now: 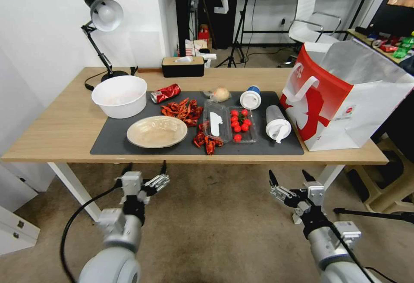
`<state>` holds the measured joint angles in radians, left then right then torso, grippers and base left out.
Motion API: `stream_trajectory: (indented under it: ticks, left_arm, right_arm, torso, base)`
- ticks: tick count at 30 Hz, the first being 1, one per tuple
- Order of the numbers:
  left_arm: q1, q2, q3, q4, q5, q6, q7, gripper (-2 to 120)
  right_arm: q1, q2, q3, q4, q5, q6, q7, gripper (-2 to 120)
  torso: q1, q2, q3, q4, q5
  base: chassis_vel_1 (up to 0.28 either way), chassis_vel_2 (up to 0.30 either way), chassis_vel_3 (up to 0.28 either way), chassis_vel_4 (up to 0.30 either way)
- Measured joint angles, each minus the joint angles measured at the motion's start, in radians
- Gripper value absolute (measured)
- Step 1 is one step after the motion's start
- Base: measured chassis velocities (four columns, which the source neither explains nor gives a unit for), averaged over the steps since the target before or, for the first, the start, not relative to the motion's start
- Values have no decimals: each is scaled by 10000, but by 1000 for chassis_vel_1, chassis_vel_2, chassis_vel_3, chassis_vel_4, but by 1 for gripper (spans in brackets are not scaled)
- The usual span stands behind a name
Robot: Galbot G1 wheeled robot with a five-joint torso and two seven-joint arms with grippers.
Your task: Pick up the trash from the table and place it into the takeout bag.
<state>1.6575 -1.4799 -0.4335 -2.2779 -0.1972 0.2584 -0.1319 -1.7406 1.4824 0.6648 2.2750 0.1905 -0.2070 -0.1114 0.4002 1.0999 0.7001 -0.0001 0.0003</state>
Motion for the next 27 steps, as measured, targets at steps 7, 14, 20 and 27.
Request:
stream_trajectory:
  ticks: [7,14,20,27]
  left_arm:
    - [38,-117,104,-82,54,-28,-25,100]
    - [120,-116,-44,-155,70,-60,-8,100]
    - [203,-128,-130,-248,72,-65,4,100]
    - [360,-157,-261,-274,132,-20,71,100]
  right_arm:
    - [29,-23,-2,-7,23,-36,34,100]
    - [20,-77,-25,-7,40,-60,54,100]
    - [129,-136,-63,10,151,-28,148,100]
    - [372,-314,-100,3,205,-6,233,100]
  torso:
    - [0,0,0,2,-3]
    - [0,0,-1,1,-4]
    - [-1,0,0,1,-4]
    - [-1,0,-1,1,-4]
  base:
    - [0,0,0,0]
    - [0,0,0,0]
    - [0,0,0,0]
    - [0,0,0,0]
